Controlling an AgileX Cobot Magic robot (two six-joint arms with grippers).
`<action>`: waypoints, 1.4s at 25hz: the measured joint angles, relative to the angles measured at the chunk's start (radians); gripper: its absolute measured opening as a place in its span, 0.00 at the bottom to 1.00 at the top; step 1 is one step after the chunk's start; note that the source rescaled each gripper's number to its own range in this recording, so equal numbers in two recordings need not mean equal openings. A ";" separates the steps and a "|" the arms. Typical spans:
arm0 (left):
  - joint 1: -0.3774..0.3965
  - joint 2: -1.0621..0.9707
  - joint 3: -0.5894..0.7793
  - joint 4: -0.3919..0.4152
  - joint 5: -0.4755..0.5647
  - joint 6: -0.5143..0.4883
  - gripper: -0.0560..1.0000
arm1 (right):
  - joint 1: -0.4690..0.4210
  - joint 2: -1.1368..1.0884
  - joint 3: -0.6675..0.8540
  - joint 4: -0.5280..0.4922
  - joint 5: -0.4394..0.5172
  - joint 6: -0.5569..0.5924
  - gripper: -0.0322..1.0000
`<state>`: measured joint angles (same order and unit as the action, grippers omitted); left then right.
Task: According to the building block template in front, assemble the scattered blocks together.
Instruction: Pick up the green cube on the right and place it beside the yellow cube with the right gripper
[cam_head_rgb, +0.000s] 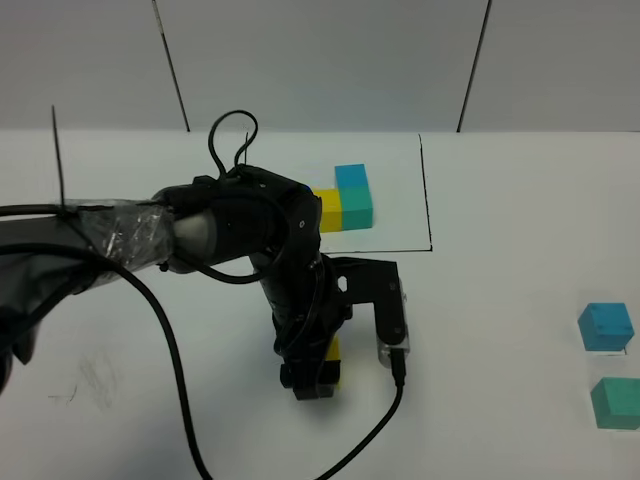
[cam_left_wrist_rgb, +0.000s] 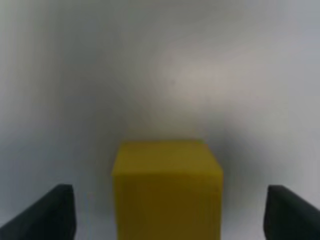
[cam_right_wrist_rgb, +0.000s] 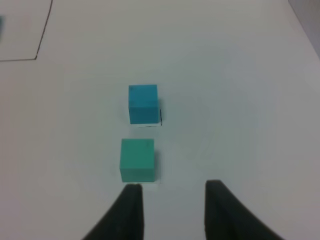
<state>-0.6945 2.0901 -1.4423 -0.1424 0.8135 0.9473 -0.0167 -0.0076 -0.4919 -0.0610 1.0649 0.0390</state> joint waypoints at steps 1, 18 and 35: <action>0.000 -0.029 0.000 0.002 0.000 0.000 0.87 | 0.000 0.000 0.000 0.000 0.000 0.000 0.04; 0.000 -0.676 0.000 0.624 0.217 -0.733 0.99 | 0.000 0.000 0.000 0.000 0.000 0.000 0.04; 0.000 -1.374 -0.001 0.541 0.381 -0.747 0.95 | 0.000 0.000 0.000 0.000 0.000 0.000 0.04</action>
<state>-0.6945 0.7166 -1.4434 0.3984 1.1941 0.2004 -0.0167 -0.0076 -0.4919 -0.0610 1.0649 0.0390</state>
